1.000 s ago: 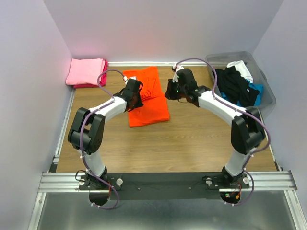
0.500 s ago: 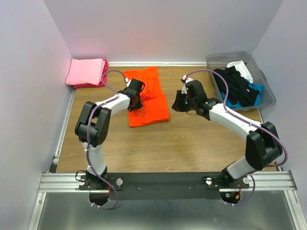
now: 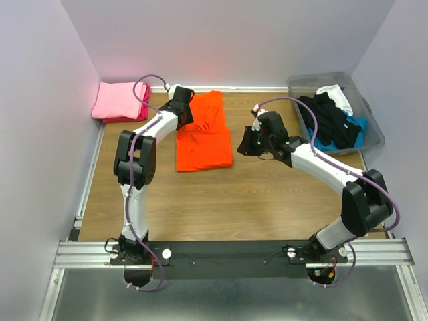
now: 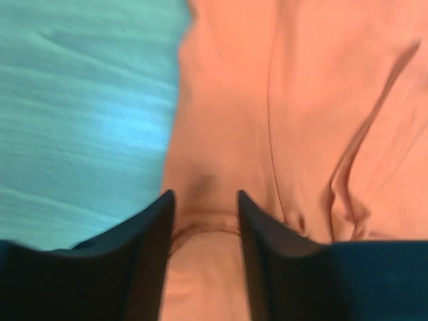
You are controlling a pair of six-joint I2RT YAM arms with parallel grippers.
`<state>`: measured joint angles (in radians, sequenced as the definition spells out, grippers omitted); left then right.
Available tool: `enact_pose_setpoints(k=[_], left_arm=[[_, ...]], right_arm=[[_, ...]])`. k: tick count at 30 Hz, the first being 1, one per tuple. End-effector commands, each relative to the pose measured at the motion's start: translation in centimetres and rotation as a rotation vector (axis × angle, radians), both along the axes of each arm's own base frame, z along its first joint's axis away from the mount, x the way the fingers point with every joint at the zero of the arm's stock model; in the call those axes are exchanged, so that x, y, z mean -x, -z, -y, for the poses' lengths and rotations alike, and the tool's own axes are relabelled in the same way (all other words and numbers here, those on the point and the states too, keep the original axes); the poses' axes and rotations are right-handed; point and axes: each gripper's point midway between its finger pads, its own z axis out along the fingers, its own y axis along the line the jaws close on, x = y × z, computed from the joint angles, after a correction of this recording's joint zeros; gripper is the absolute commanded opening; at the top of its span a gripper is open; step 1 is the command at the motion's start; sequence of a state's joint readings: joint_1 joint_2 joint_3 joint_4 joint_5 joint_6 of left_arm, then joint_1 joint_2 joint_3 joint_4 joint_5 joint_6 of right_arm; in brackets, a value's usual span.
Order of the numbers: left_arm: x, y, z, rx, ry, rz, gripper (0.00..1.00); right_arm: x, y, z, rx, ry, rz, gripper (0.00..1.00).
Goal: Fold and stack the t-shirts
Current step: Fold the tshirt
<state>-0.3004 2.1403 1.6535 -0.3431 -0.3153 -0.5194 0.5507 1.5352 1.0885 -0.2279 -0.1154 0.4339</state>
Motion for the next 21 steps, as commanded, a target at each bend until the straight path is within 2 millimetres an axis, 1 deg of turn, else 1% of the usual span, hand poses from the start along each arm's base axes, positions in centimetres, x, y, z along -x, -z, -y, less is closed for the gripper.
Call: enact_pose_setpoints(k=[1,2,3,4,5,6,7,8,9,10,11,12,13,14,15,16,17,18,19,20,21], left_arm=[[-1.6,-3.5,-1.6,-0.014,-0.031,0.103,0.63],[-1.4,-4.8,-1.6,-0.008,-0.029,0.124,0.66],[-1.2,-5.3,-1.8,-0.002,-0.029,0.133,0.70],[-0.3,-5.0,-1.9,-0.002,-0.024,0.119,0.75],[0.2,-6.8,-1.7,0.022,-0.012,0.156,0.77],[0.9,-7.1,-1.6,0.035,-0.002,0.157,0.78],[2.5,-5.9,-1.2,0.064,0.027,0.123,0.79],[3.4,-6.0,-1.0,0.083,0.039,0.119,0.79],[4.4,-7.7,-0.8,0.113,0.056,0.148,0.79],[6.6,-5.7,-0.2,0.144,0.094,0.095,0.77],[7.4,-5.6,0.0,0.163,0.110,0.093,0.77],[8.4,-6.5,0.2,0.186,0.126,0.109,0.76],[10.1,-4.5,0.1,0.192,0.138,0.060,0.72],[11.0,-4.7,0.7,0.226,0.166,0.058,0.70],[12.5,-2.9,0.5,0.230,0.171,0.012,0.65],[13.2,-2.3,0.7,0.245,0.179,0.000,0.61],[13.4,-2.0,0.7,0.253,0.176,0.007,0.58],[14.0,-1.4,1.2,0.283,0.193,-0.010,0.56],[14.9,0.0,1.2,0.292,0.191,-0.044,0.53],[15.1,0.7,1.4,0.305,0.197,-0.057,0.52],[15.4,1.3,1.5,0.314,0.192,-0.072,0.50]], right_arm=[[-0.1,0.4,-2.2,-0.051,-0.067,-0.047,0.30],[-0.2,0.4,-2.5,-0.060,-0.077,-0.047,0.30],[-0.2,0.7,-2.8,-0.065,-0.091,-0.061,0.30],[-0.3,0.7,-3.3,-0.079,-0.107,-0.063,0.30],[-0.1,1.1,-4.1,-0.102,-0.138,-0.086,0.30],[-0.3,1.1,-4.6,-0.118,-0.154,-0.082,0.30],[-0.1,1.1,-5.1,-0.142,-0.175,-0.096,0.30],[-0.2,1.4,-5.4,-0.149,-0.185,-0.100,0.30],[-0.4,1.7,-5.9,-0.161,-0.196,-0.106,0.30],[-0.5,2.0,-6.1,-0.167,-0.204,-0.114,0.30],[-0.4,2.1,-6.5,-0.181,-0.222,-0.121,0.29],[-0.6,2.0,-7.0,-0.197,-0.238,-0.116,0.29],[-0.7,2.8,-7.3,-0.201,-0.249,-0.135,0.29],[-0.4,2.8,-7.8,-0.223,-0.279,-0.148,0.29],[-0.7,3.3,-8.2,-0.237,-0.293,-0.152,0.29],[-0.7,3.5,-8.6,-0.250,-0.310,-0.159,0.29],[-0.4,3.7,-9.0,-0.272,-0.341,-0.173,0.28],[-0.6,4.0,-9.2,-0.281,-0.346,-0.181,0.28],[-1.2,3.9,-9.4,-0.301,-0.348,-0.164,0.28],[-1.2,4.9,-9.4,-0.319,-0.352,-0.197,0.27],[-1.8,5.2,-9.2,-0.335,-0.346,-0.190,0.26]])
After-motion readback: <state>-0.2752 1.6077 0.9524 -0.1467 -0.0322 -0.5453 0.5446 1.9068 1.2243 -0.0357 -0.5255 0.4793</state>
